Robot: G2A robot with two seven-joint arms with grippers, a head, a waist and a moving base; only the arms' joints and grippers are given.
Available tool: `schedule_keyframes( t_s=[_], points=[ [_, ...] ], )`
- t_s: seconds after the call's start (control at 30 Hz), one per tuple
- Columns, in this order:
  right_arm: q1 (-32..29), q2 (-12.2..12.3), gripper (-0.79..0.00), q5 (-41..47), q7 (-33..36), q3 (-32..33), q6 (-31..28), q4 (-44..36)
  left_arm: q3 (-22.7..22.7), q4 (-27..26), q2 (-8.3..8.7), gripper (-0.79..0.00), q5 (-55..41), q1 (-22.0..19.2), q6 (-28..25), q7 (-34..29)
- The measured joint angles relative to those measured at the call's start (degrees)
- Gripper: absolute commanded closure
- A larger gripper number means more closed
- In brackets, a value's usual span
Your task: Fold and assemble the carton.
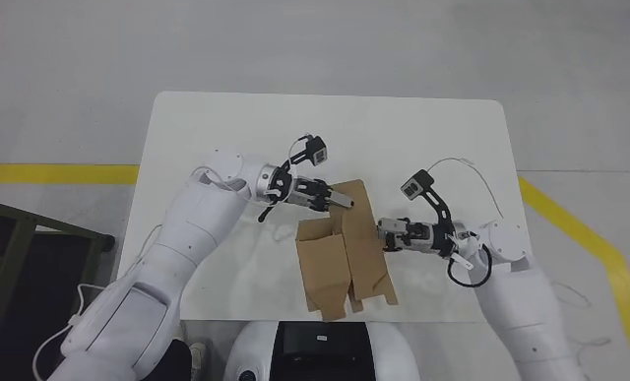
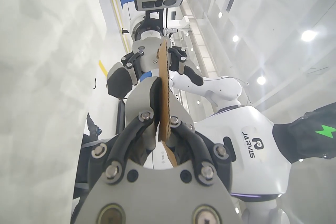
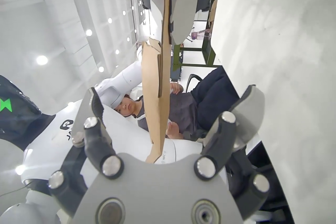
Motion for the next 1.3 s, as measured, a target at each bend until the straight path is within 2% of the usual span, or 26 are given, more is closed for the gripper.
schedule_keyframes(
  t_s=[0.17, 0.2, 0.37, 0.47, 0.5, 0.63, 0.7, 0.73, 0.77, 1.03, 1.13, 1.3],
  points=[
    [0.8, 0.1, -0.302, 0.1, 0.7, -1.1, -0.2, 0.8, 0.7, 0.3, -0.47, 0.0, 0.0, -0.6, 0.1, -0.1],
    [0.8, 0.1, -0.256, 0.2, 0.7, -1.3, -0.3, 0.9, 0.8, 0.3, -0.5, 0.0, 0.0, -0.6, 0.1, -0.1],
    [1.4, 0.2, -0.182, 0.6, 1.3, -2.6, -0.2, 1.4, 0.7, 0.6, -0.48, 0.0, 0.2, -0.7, 0.1, -0.1],
    [1.8, 0.3, -0.074, 0.8, 1.3, -3.1, -0.3, 1.7, 0.7, 0.5, -0.46, 0.0, 0.3, -0.7, 0.2, -0.2],
    [1.9, 0.3, -0.012, 0.8, 1.3, -3.2, -0.3, 1.8, 0.7, 0.5, -0.46, 0.0, 0.3, -0.7, 0.3, -0.3],
    [2.4, 0.4, 0.0, 1.1, 1.3, -3.8, -0.6, 2.1, 0.7, 0.4, -0.44, 0.0, 0.1, -0.6, 0.3, -0.3],
    [2.7, 0.4, 0.0, 1.1, 1.3, -4.0, -0.8, 2.2, 0.6, 0.3, -0.44, -0.299, -0.1, -0.5, 0.3, -0.3],
    [2.7, 0.4, 0.0, 1.2, 1.3, -4.1, -0.9, 2.3, 0.6, 0.3, -0.44, -0.733, -0.1, -0.5, 0.3, -0.3],
    [2.8, 0.5, 0.0, 1.2, 1.2, -4.2, -1.0, 2.4, 0.5, 0.3, -0.42, -0.785, -0.1, -0.6, 0.2, -0.2],
    [2.6, 0.7, 0.0, 2.0, -1.1, -4.0, -1.8, 2.0, -2.2, 3.6, -0.1, -0.785, -1.2, -1.6, -2.6, 3.5],
    [1.7, 0.9, 0.0, 1.1, -5.2, -2.9, -2.6, 0.7, -3.4, 4.7, 0.33, -0.785, 0.6, -2.0, -3.7, 6.9],
    [-1.9, 1.3, 0.0, -5.1, -17.0, -0.4, -2.5, -5.3, -5.2, 3.9, 1.01, -0.785, 2.1, -1.1, -3.4, 11.6]
  ],
)
